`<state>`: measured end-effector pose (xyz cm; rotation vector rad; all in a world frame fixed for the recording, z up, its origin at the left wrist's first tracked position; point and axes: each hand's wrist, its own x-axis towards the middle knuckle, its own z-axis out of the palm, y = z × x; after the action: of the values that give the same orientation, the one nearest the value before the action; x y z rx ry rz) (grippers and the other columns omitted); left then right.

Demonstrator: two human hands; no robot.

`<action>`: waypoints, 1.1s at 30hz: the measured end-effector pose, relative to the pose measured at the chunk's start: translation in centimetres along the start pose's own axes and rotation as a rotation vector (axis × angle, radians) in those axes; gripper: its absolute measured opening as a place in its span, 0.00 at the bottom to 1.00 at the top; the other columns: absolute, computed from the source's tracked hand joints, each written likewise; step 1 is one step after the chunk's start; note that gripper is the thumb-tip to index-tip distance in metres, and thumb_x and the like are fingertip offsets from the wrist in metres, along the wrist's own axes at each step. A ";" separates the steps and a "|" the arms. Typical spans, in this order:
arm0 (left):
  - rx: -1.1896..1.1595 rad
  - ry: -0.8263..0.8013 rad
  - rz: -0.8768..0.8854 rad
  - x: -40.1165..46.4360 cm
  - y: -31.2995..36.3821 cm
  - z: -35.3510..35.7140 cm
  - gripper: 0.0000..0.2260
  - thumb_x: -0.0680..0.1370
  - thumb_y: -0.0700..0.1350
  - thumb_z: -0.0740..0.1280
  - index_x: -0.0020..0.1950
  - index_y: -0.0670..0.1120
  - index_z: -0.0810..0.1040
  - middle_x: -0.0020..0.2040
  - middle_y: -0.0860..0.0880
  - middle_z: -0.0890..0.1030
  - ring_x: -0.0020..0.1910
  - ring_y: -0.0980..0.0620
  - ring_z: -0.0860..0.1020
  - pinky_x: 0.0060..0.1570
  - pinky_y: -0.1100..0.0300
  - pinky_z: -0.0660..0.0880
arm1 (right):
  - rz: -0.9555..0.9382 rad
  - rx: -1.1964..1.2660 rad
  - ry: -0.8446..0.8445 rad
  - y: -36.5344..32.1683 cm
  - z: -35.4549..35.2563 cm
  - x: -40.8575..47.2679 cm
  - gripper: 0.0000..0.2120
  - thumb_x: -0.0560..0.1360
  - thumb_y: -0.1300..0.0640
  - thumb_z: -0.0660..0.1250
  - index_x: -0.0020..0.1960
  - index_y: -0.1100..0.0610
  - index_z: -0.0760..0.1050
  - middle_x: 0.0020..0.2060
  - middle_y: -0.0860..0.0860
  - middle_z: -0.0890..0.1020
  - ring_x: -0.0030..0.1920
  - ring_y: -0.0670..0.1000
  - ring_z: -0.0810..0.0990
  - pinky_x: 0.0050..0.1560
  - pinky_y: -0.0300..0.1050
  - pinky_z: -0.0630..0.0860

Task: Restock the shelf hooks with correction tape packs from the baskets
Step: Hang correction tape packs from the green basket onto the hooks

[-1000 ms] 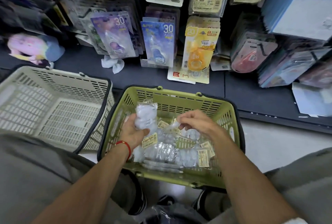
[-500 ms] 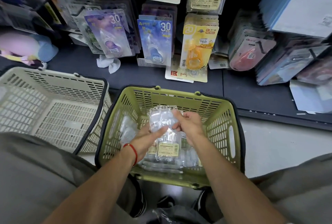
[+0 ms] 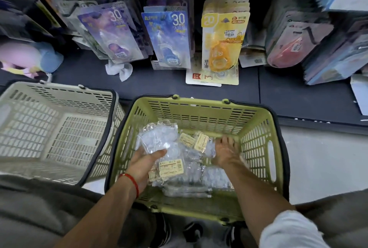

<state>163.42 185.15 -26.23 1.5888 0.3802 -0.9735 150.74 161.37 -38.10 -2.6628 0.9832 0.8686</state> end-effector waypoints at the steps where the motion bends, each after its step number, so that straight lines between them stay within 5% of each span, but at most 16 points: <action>1: 0.001 -0.004 -0.001 0.1 0.1 0.1 0.51 0.71 0.43 0.81 0.86 0.51 0.53 0.82 0.41 0.65 0.75 0.36 0.71 0.74 0.33 0.68 | -0.019 0.019 0.013 0.0 -0.2 -0.1 0.45 0.72 0.36 0.75 0.80 0.51 0.59 0.75 0.56 0.66 0.74 0.57 0.65 0.76 0.59 0.59; 6: 0.096 0.036 0.081 -0.4 0.9 1.1 0.34 0.74 0.46 0.79 0.77 0.56 0.70 0.77 0.46 0.71 0.63 0.43 0.77 0.62 0.46 0.74 | -0.145 0.300 0.050 1.0 -3.5 -2.1 0.19 0.80 0.59 0.68 0.66 0.43 0.69 0.60 0.50 0.80 0.62 0.54 0.77 0.70 0.56 0.68; 8: 0.142 0.046 0.111 -0.7 1.0 1.3 0.40 0.74 0.48 0.79 0.82 0.55 0.64 0.81 0.46 0.67 0.72 0.42 0.72 0.68 0.42 0.69 | -0.212 0.393 -0.024 1.6 -6.4 -3.1 0.17 0.81 0.61 0.68 0.65 0.45 0.73 0.53 0.45 0.79 0.47 0.46 0.79 0.57 0.47 0.77; 10: 0.165 0.056 0.147 -0.7 1.2 1.8 0.45 0.74 0.48 0.78 0.85 0.54 0.57 0.83 0.46 0.64 0.79 0.40 0.65 0.74 0.38 0.64 | -0.311 0.419 -0.043 2.0 -10.1 -4.2 0.18 0.80 0.61 0.71 0.68 0.48 0.77 0.56 0.45 0.80 0.40 0.38 0.73 0.42 0.36 0.72; 13: 0.217 0.042 0.209 -1.5 1.8 2.8 0.42 0.75 0.45 0.78 0.84 0.50 0.60 0.81 0.43 0.68 0.77 0.39 0.68 0.73 0.38 0.67 | -0.421 0.340 -0.102 2.7 -16.4 -6.8 0.20 0.78 0.64 0.72 0.67 0.49 0.79 0.59 0.46 0.81 0.49 0.43 0.78 0.50 0.41 0.73; 15: 0.261 0.046 0.235 -2.2 2.6 3.4 0.33 0.74 0.42 0.78 0.77 0.49 0.69 0.74 0.42 0.75 0.67 0.41 0.77 0.64 0.45 0.76 | -0.480 0.257 -0.170 3.7 -20.5 -9.1 0.19 0.77 0.63 0.74 0.65 0.48 0.82 0.55 0.44 0.82 0.55 0.47 0.80 0.54 0.44 0.76; 17: 0.293 0.019 0.261 -2.8 3.3 4.0 0.23 0.74 0.39 0.77 0.65 0.50 0.74 0.63 0.45 0.83 0.55 0.46 0.81 0.51 0.53 0.75 | -0.539 0.202 -0.182 5.0 -23.9 -11.6 0.15 0.77 0.61 0.76 0.60 0.47 0.85 0.52 0.42 0.83 0.54 0.47 0.81 0.59 0.46 0.78; 19: 0.307 -0.081 0.291 -3.8 4.0 4.7 0.19 0.75 0.38 0.76 0.62 0.50 0.75 0.57 0.49 0.85 0.54 0.49 0.82 0.47 0.56 0.75 | -0.616 0.281 -0.152 5.9 -26.0 -14.1 0.11 0.76 0.58 0.77 0.56 0.46 0.87 0.49 0.42 0.85 0.50 0.45 0.81 0.54 0.44 0.76; 24: 0.179 -0.434 0.169 -6.6 5.4 7.9 0.10 0.79 0.41 0.69 0.59 0.40 0.80 0.45 0.48 0.86 0.39 0.52 0.85 0.38 0.59 0.78 | -0.577 0.533 0.182 5.0 -26.6 -16.5 0.19 0.72 0.56 0.82 0.59 0.50 0.81 0.53 0.43 0.83 0.51 0.42 0.80 0.53 0.36 0.73; 28: 0.011 -0.649 0.077 -7.6 6.2 8.6 0.19 0.76 0.52 0.75 0.62 0.43 0.84 0.51 0.43 0.88 0.42 0.45 0.87 0.37 0.57 0.82 | -0.583 0.403 0.407 3.5 -27.3 -17.0 0.24 0.69 0.52 0.83 0.62 0.49 0.78 0.57 0.45 0.77 0.54 0.46 0.76 0.56 0.40 0.72; 31: 0.042 -0.658 0.160 -8.4 6.7 8.8 0.33 0.65 0.49 0.84 0.69 0.43 0.80 0.60 0.39 0.86 0.52 0.42 0.87 0.48 0.50 0.84 | -0.580 0.290 0.595 3.1 -27.6 -17.7 0.27 0.71 0.46 0.80 0.67 0.47 0.76 0.62 0.44 0.74 0.63 0.46 0.72 0.64 0.45 0.70; 33: 0.003 -0.621 0.237 -9.1 7.6 9.2 0.32 0.67 0.46 0.84 0.69 0.43 0.80 0.61 0.39 0.86 0.53 0.41 0.86 0.48 0.49 0.84 | -0.471 0.358 0.766 3.2 -27.6 -18.2 0.26 0.76 0.43 0.76 0.70 0.48 0.74 0.65 0.46 0.74 0.67 0.49 0.71 0.69 0.50 0.69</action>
<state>159.83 176.96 -14.15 1.2185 -0.2349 -1.2146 150.31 159.19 -4.98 -2.7157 0.4869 -0.4176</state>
